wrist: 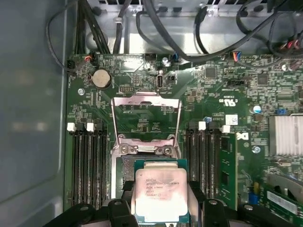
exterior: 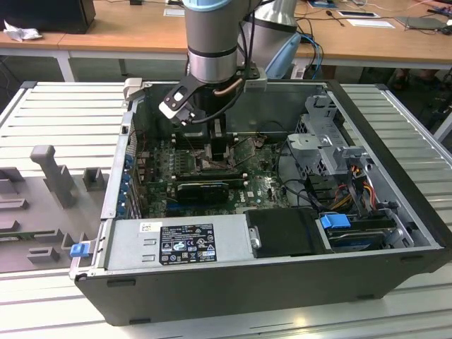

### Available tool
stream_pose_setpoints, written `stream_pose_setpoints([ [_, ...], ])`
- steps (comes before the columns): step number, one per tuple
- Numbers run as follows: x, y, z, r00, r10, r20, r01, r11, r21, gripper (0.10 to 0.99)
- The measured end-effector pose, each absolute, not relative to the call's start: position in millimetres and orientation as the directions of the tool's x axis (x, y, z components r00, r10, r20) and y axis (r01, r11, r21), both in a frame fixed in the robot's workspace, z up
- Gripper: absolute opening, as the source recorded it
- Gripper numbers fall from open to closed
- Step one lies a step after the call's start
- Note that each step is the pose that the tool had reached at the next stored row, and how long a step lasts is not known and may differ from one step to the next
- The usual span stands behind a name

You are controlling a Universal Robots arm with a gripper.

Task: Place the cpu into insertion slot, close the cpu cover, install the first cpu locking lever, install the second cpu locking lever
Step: 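Place the cpu into insertion slot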

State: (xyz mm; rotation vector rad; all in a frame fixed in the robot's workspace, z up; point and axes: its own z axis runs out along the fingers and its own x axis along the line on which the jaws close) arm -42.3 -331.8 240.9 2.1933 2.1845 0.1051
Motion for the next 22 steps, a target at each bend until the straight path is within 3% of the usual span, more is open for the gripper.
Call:
stream_pose_setpoints([
  [22,-48,-320,204,0.028,0.999,0.017,0.996,-0.029,0.079,0.525],
])
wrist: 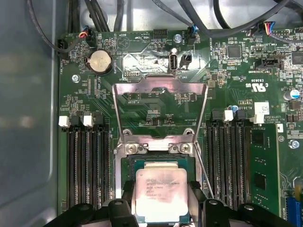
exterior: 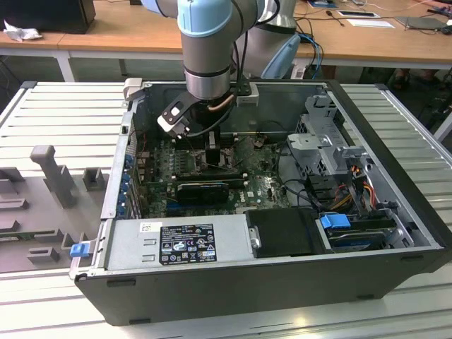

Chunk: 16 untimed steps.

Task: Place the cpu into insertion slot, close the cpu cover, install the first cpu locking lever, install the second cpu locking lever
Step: 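Place the cpu into insertion slot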

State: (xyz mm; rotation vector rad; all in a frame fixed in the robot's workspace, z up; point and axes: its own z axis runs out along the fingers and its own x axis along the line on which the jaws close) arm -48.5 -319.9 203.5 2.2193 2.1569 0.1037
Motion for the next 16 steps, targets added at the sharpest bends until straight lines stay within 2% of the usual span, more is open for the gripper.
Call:
stream_pose_setpoints([
  [8,-48.5,-319.9,202.5,0.028,0.999,0.017,0.996,-0.029,0.079,0.541],
  [9,-48.4,-319.9,202.5,0.028,0.999,0.017,0.996,-0.029,0.079,0.604],
  [16,-48.4,-319.8,207.9,0.028,0.999,0.017,0.996,-0.029,0.079,0.604],
])
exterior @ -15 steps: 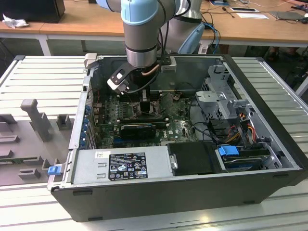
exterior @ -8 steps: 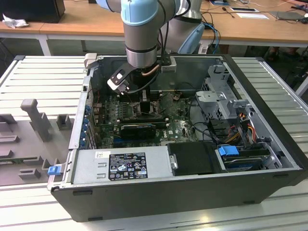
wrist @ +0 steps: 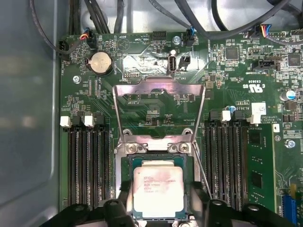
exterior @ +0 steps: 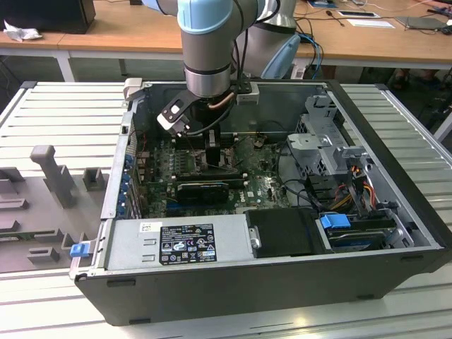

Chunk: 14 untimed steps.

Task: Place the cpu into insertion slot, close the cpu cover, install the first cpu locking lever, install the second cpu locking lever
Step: 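Place the cpu into insertion slot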

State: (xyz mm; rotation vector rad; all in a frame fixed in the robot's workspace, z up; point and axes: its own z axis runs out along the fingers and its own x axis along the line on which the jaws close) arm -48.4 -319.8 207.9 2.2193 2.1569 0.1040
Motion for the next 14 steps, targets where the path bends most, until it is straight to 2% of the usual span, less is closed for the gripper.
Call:
stream_pose_setpoints([
  [2,-48.4,-319.9,208.8,0.028,0.999,0.016,0.996,-0.029,0.079,0.459],
  [3,-48.4,-319.9,209.3,0.028,0.999,0.016,0.996,-0.029,0.079,0.459],
  [4,-48.4,-319.9,210.1,0.028,0.999,0.016,0.996,-0.029,0.079,0.396],
  [5,-48.4,-319.9,210.7,0.028,0.999,0.016,0.996,-0.029,0.079,0.396],
  [7,-48.4,-319.9,213.0,0.028,0.999,0.016,0.996,-0.029,0.079,0.157],
  [8,-48.4,-319.9,213.5,0.028,0.999,0.016,0.996,-0.029,0.079,0.157],
  [9,-48.4,-319.9,213.9,0.028,0.999,0.016,0.996,-0.029,0.079,0.106],
  [14,-48.4,-319.9,218.0,0.028,0.999,0.016,0.996,-0.029,0.079,0.106],
])
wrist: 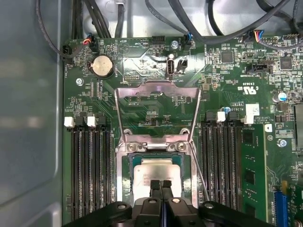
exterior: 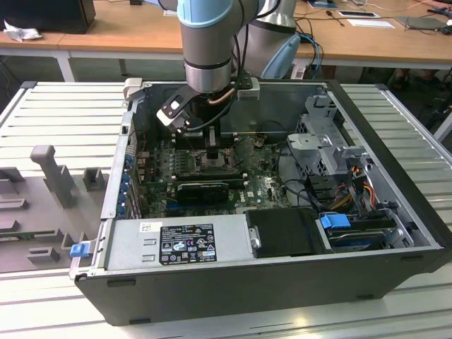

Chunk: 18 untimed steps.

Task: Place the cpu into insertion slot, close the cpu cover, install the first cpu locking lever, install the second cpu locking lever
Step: 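Place the cpu into insertion slot, then close the cpu cover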

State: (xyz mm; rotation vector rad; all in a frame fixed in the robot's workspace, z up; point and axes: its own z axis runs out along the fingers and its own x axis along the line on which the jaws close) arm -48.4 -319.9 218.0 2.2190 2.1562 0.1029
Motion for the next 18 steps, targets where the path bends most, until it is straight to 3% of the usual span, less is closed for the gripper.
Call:
stream_pose_setpoints([
  [18,-38,-321,230,0.029,0.999,0.016,0.996,-0.030,0.079,0.106],
])
